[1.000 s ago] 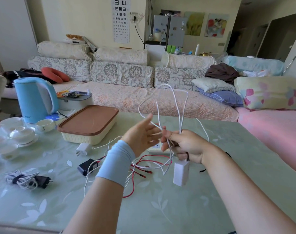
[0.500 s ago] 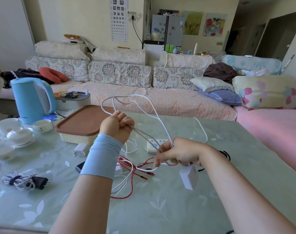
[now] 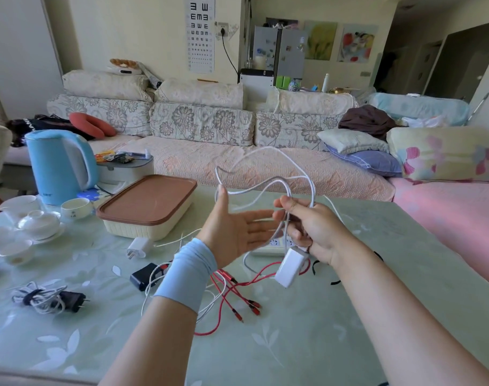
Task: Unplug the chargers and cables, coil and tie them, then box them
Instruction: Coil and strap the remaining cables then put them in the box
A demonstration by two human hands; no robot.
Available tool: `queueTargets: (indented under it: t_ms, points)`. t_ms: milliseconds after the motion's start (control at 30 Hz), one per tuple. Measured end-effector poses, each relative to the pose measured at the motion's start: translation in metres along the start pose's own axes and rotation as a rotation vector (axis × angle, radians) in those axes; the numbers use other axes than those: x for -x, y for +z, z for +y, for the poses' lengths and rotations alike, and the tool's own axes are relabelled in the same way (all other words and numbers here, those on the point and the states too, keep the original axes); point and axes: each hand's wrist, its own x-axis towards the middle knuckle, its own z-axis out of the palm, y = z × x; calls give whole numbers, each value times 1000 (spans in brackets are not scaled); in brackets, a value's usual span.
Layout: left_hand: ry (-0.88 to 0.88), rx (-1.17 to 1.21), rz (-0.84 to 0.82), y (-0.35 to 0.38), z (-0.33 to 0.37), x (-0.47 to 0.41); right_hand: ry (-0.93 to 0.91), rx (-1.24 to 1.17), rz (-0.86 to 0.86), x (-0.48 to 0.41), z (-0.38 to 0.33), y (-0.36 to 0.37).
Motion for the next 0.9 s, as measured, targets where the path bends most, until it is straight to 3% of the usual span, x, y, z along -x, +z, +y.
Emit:
queueTargets:
  t_ms: [133,233,300,400,467,567,733,900]
  points:
    - [-54,-171,-148,9,-8,-8,41,-127,40,-3,-3,-5]
    - [34,-330,-117,15,-17,-12,79,-121,15,-5,-4,-12]
    - [125,-483,-70,16,-21,-11,96,-72,-11,-4,-3,-13]
    - [112,-593,-20,12,-23,-11,88,161,-22,-3,-3,-15]
    - [114,-525,58,14,-21,-13,74,348,-15,-3,0,-18]
    - [222,-237,175,13,-14,-14,104,514,-67,0,5,-17]
    - [319,256,120,14,-3,-13,132,627,-284,8,12,-1]
    - [353,422,118,12,-1,-13,59,677,-320,6,18,9]
